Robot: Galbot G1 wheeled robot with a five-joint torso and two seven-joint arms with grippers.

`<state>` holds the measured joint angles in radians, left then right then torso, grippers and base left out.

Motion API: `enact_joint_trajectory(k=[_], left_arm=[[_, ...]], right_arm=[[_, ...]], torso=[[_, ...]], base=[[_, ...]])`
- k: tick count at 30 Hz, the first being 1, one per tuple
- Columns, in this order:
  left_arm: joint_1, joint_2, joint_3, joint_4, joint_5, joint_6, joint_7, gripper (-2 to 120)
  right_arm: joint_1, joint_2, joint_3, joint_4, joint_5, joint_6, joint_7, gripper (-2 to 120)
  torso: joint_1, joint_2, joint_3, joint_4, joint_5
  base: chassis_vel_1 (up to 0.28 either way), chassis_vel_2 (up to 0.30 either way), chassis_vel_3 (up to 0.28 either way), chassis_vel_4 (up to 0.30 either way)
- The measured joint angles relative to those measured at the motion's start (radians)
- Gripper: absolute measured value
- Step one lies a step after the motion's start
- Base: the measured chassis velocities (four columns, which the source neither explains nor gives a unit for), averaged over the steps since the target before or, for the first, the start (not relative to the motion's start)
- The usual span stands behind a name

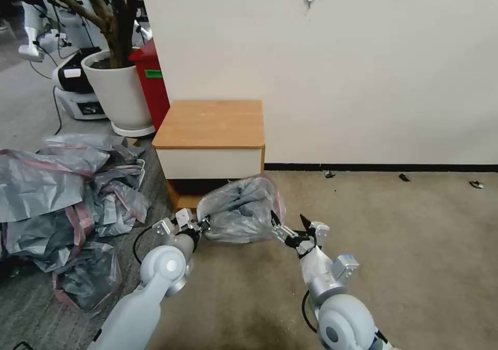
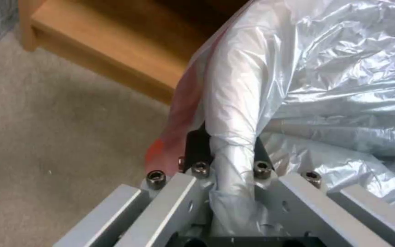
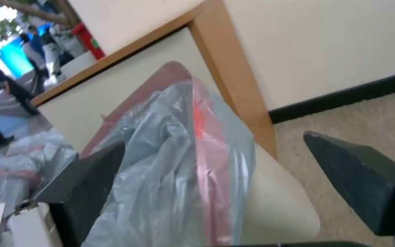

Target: Pick up the garbage bag from the table and place it over the trash can.

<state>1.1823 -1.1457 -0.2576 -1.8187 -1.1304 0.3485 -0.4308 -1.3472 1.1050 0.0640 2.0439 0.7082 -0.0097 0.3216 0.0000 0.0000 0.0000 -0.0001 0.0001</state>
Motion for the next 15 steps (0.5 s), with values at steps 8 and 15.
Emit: enact_joint_trajectory(k=[8,15], left_arm=[[0.056,0.053,-0.021,-0.038,0.083,-0.004,0.112,2],[0.061,0.051,-0.021,-0.045,0.092,-0.007,0.12,2]], right_arm=[[0.09,-0.144,-0.022,0.045,0.179,-0.102,0.017,95],[0.127,-0.183,-0.031,0.049,0.279,-0.153,0.022,84]], torso=[[0.0,0.0,0.0,0.0002,0.0],[0.0,0.0,0.0,0.0001,0.0]], base=[[0.0,0.0,0.0,0.0],[0.0,0.0,0.0,0.0]])
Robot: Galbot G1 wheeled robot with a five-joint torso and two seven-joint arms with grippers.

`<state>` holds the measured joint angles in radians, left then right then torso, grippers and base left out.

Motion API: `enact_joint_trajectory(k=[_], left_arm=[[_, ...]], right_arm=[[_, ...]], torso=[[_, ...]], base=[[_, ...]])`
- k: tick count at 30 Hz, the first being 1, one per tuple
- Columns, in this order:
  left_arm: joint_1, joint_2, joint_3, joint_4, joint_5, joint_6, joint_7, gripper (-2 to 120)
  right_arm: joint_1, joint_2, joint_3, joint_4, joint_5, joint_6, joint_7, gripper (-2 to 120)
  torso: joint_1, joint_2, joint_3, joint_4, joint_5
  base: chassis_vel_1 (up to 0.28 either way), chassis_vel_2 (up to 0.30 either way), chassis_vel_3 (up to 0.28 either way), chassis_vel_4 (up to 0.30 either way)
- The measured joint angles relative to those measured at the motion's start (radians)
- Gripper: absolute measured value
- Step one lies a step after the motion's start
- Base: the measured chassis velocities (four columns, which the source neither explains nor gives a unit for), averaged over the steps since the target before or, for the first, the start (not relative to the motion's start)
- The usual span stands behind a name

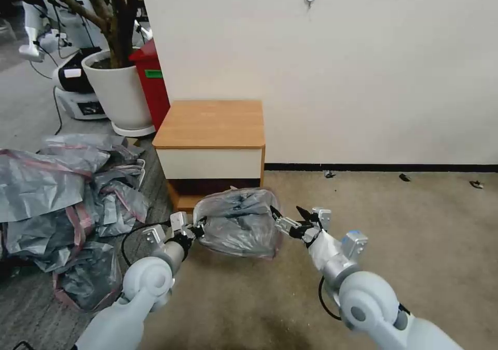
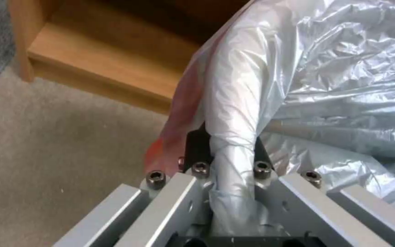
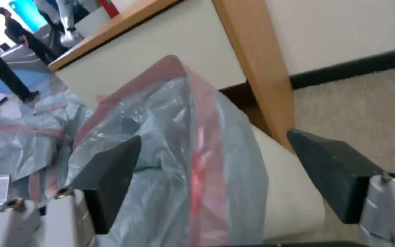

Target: Pick up the garbage bag from the table and place it over the trash can.

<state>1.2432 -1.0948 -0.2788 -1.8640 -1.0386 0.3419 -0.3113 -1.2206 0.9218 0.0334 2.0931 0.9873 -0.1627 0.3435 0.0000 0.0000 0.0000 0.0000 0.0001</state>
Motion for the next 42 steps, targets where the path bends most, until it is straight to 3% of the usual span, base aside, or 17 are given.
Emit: enact_joint_trajectory(k=[11,19,30,42], left_arm=[[-0.004,-0.008,0.005,0.004,0.001,-0.001,-0.002,2],[-0.008,-0.006,0.008,0.008,0.0,-0.002,-0.004,2],[-0.008,0.004,0.016,0.005,-0.001,-0.002,-0.005,2],[-0.007,0.027,0.033,-0.013,-0.002,-0.002,-0.005,2]], right_arm=[[0.018,-0.026,0.003,-0.033,0.014,-0.02,0.004,67],[0.021,-0.03,0.014,-0.061,0.002,-0.023,0.012,44],[0.03,-0.034,0.006,-0.071,-0.015,-0.024,0.014,40],[0.041,-0.095,-0.028,-0.071,-0.023,-0.022,0.0,40]], torso=[[0.0,0.0,0.0,0.0,0.0],[0.0,0.0,0.0,-0.0001,-0.0001],[0.0,0.0,0.0,0.0,0.0],[0.0,0.0,0.0,0.0,-0.0001]], base=[[0.0,0.0,0.0,0.0],[0.0,0.0,0.0,0.0],[0.0,0.0,0.0,0.0],[0.0,0.0,0.0,0.0]])
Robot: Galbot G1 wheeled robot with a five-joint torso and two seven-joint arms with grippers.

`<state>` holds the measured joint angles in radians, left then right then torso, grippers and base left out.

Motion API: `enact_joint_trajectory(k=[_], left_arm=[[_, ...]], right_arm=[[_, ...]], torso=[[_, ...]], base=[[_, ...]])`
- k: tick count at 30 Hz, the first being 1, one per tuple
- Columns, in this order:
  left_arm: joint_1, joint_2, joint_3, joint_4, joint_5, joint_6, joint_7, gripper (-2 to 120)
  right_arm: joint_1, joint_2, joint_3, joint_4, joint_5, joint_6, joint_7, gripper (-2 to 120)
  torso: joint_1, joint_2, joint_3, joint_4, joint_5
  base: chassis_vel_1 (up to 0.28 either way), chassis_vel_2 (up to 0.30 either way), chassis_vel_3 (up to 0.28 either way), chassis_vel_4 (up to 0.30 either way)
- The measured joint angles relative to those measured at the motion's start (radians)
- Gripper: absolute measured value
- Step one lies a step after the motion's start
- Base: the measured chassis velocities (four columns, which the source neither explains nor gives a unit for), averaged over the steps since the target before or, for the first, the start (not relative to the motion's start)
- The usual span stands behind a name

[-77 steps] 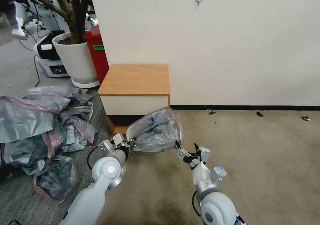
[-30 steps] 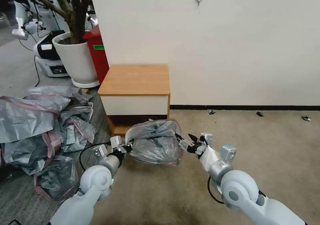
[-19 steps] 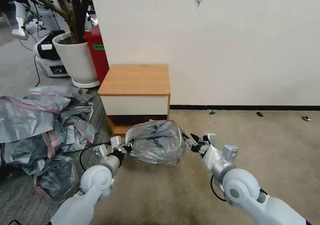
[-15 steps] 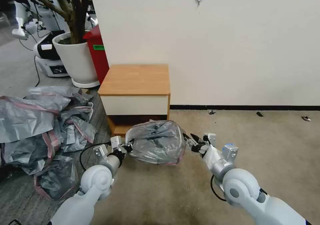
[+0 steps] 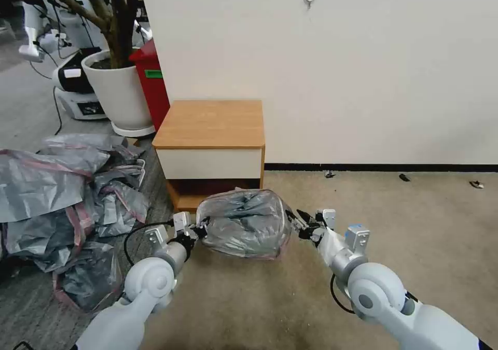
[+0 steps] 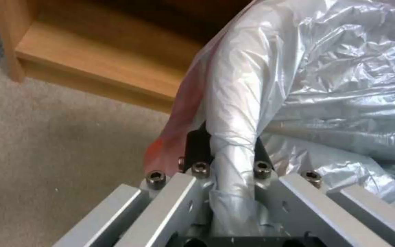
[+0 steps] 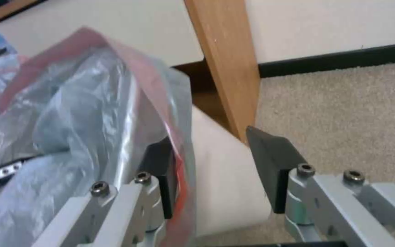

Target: Pick up the garbage bag from the table and place it over the trash can.

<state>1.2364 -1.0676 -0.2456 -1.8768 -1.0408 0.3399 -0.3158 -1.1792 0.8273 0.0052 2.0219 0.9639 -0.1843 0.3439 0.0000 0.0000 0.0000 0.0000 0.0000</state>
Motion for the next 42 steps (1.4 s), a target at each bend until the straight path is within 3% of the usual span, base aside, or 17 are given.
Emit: enact_joint_trajectory(k=[13,24,42], left_arm=[[-0.016,0.026,0.046,-0.007,0.006,0.002,-0.002,2],[-0.016,0.031,0.074,0.002,0.034,0.003,0.009,2],[0.039,0.034,0.067,-0.017,0.082,0.001,0.056,2]], right_arm=[[0.01,-0.073,-0.036,-0.018,-0.003,0.007,-0.061,39],[0.028,-0.067,-0.052,-0.083,-0.025,0.033,-0.123,0],[0.112,-0.021,-0.123,-0.213,-0.025,0.023,-0.121,0]], torso=[[0.0,0.0,0.0,0.0,0.0],[0.0,0.0,0.0,0.0,0.0001],[0.0,0.0,0.0,0.0001,0.0]], base=[[0.0,0.0,0.0,0.0],[0.0,0.0,0.0,0.0],[0.0,0.0,0.0,0.0]])
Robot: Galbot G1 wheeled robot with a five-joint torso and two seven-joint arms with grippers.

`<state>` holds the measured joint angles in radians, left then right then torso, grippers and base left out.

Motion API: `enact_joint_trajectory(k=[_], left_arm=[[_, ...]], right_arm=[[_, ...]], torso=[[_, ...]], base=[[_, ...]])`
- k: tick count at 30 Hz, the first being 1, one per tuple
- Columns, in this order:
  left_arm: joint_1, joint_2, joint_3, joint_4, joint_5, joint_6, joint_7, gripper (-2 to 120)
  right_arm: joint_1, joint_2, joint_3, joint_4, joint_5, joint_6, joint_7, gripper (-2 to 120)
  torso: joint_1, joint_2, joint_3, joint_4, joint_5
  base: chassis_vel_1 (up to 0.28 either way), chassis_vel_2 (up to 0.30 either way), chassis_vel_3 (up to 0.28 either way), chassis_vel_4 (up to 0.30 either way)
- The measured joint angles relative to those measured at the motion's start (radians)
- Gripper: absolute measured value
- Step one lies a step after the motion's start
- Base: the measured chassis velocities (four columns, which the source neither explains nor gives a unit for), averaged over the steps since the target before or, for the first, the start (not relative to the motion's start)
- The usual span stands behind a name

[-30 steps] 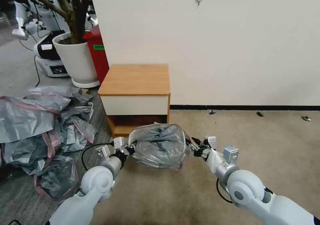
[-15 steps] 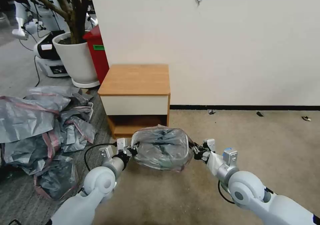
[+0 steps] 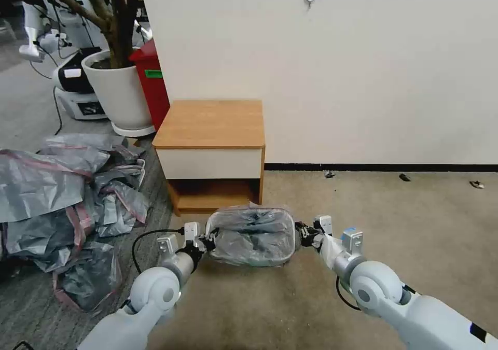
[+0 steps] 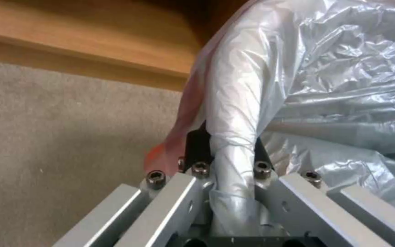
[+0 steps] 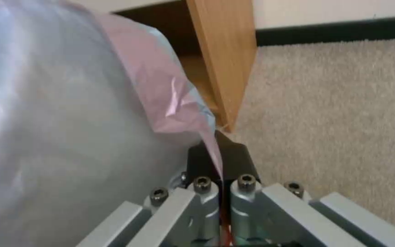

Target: Pick up the garbage bag from the table and place it over the trash can.

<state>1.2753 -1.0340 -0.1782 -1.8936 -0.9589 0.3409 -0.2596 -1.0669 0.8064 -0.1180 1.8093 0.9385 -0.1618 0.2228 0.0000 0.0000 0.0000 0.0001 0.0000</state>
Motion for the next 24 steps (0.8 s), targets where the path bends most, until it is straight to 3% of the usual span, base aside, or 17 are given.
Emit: enact_joint_trajectory(k=[24], left_arm=[[0.004,-0.002,-0.042,-0.088,-0.135,0.019,-0.03,3]], right_arm=[[0.105,0.087,-0.116,-0.181,-0.071,0.015,0.049,0]], torso=[[0.0,0.0,0.0,-0.0001,0.0]], base=[[0.0,0.0,0.0,0.0]])
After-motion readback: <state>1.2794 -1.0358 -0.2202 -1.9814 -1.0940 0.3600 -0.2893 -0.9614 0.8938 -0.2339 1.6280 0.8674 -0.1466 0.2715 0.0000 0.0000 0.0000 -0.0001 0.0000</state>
